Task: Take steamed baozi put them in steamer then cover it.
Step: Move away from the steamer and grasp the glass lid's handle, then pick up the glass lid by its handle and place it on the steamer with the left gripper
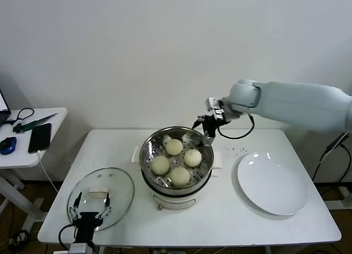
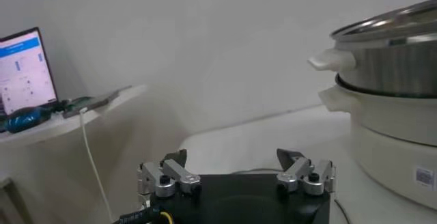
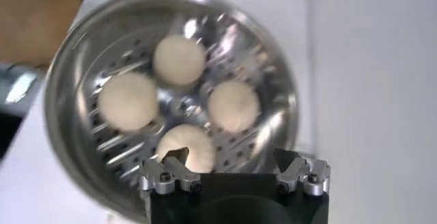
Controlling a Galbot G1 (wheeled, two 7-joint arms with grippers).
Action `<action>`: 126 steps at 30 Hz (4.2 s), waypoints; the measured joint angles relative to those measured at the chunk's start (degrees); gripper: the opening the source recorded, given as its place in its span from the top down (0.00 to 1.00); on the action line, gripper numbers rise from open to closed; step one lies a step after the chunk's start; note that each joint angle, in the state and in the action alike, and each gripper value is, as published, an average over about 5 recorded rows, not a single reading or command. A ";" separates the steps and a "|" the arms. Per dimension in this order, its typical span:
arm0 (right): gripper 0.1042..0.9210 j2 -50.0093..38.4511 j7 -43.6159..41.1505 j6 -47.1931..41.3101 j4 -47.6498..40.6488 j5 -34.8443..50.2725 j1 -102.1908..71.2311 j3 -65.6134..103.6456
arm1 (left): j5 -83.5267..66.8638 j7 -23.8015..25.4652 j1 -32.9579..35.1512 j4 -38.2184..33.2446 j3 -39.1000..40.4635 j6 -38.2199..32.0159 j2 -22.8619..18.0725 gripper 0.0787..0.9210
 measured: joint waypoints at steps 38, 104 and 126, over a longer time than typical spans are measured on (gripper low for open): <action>0.12 -12.06 27.91 8.68 16.90 -11.10 -91.92 98.97 | 33.78 3.78 1.30 -5.05 -4.94 -0.06 -1.75 0.12; 0.12 5.10 24.67 8.05 13.35 -23.51 -114.36 116.64 | 79.10 -8.83 -17.67 24.75 -0.81 4.69 2.75 0.41; 0.12 5.74 24.33 8.54 12.72 -24.84 -113.71 116.32 | 73.19 -8.87 -15.23 19.16 -0.48 5.18 4.58 0.93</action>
